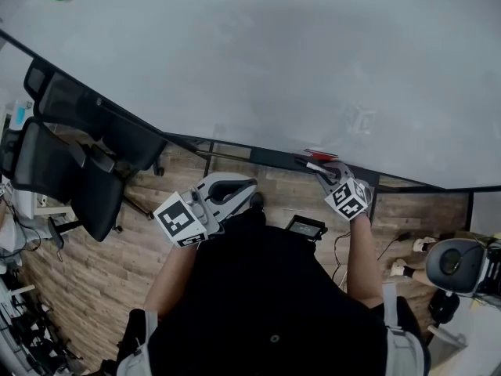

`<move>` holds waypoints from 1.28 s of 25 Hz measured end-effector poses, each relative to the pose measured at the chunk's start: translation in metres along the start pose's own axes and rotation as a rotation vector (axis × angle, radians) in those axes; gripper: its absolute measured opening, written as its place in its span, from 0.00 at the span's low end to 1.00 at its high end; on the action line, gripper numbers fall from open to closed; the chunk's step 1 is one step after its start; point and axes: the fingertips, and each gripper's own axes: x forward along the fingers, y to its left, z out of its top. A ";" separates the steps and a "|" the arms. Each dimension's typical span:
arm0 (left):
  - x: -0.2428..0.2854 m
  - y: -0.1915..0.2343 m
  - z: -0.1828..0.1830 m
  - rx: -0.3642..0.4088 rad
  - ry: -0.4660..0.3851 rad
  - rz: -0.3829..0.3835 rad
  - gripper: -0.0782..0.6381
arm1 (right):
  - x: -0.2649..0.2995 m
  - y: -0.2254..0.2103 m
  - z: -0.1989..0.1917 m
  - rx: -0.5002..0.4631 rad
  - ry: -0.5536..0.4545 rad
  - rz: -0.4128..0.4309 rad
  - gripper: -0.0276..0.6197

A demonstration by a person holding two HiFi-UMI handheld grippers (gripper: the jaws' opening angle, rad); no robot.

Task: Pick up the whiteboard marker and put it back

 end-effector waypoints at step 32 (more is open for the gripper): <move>0.072 -0.158 -0.018 0.013 0.036 -0.396 0.12 | -0.339 0.087 0.094 0.469 -1.141 -0.043 0.08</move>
